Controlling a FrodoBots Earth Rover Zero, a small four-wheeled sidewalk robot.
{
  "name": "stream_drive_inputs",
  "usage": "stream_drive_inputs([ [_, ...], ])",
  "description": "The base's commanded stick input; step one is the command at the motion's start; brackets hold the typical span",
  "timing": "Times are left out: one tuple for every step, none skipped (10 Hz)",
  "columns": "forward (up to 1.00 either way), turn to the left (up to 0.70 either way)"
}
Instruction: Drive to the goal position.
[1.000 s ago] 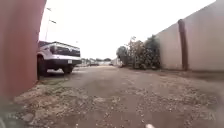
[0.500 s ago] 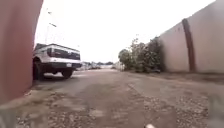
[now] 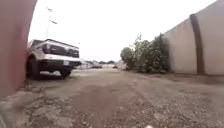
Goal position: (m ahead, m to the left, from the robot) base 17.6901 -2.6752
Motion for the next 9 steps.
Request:
stream_drive_inputs([
  [0.85,0.00],
  [0.85,0.00],
  [0.85,0.00],
  [0.85,0.00],
  [0.85,0.00],
  [0.85,0.00],
  [0.85,0.00],
  [0.85,0.00],
  [0.85,0.00],
])
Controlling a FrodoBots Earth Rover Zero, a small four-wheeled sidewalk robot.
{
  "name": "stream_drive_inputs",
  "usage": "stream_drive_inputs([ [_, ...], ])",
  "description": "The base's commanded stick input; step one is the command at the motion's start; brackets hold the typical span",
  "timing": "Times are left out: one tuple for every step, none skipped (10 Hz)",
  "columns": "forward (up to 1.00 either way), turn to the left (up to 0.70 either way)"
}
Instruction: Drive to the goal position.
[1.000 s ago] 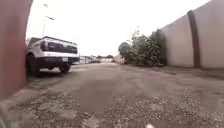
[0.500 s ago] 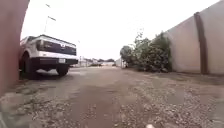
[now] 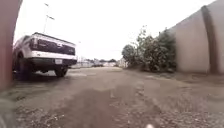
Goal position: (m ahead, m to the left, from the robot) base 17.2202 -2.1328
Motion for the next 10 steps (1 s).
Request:
stream_drive_inputs([
  [0.85,0.00],
  [0.85,0.00],
  [0.85,0.00],
  [0.85,0.00],
  [0.85,0.00],
  [0.85,0.00],
  [0.85,0.00],
  [0.85,0.00],
  [0.85,0.00],
  [0.85,0.00],
])
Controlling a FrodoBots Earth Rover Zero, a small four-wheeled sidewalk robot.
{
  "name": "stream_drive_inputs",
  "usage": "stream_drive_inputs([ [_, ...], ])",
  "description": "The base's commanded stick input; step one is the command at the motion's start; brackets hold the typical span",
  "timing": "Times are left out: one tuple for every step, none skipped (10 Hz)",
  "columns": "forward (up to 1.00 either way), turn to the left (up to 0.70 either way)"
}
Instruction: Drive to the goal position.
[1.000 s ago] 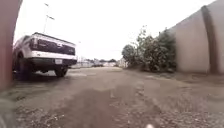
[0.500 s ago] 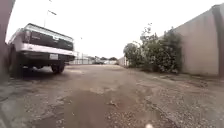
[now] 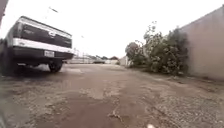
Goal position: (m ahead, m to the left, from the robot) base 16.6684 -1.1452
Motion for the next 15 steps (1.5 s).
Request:
stream_drive_inputs([
  [0.85,0.00],
  [0.85,0.00],
  [0.85,0.00],
  [0.85,0.00],
  [0.85,0.00],
  [0.85,0.00],
  [0.85,0.00],
  [0.85,0.00],
  [0.85,0.00],
  [0.85,0.00],
  [0.85,0.00],
  [0.85,0.00],
  [0.85,0.00],
  [0.85,0.00],
  [0.85,0.00],
])
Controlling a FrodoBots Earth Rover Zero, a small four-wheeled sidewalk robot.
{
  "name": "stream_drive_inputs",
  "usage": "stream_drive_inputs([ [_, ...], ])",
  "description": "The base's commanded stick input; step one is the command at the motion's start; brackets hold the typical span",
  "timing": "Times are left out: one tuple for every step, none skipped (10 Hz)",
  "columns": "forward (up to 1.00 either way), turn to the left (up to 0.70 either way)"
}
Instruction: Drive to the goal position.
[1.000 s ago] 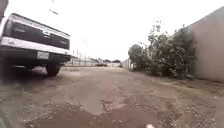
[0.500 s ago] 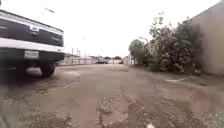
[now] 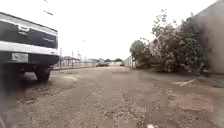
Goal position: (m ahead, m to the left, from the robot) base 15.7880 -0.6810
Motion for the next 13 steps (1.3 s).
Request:
stream_drive_inputs([
  [0.85,0.00],
  [0.85,0.00],
  [0.85,0.00],
  [0.85,0.00],
  [0.85,0.00],
  [0.85,0.00],
  [0.85,0.00],
  [0.85,0.00],
  [0.85,0.00],
  [0.85,0.00],
  [0.85,0.00],
  [0.85,0.00],
  [0.85,0.00],
])
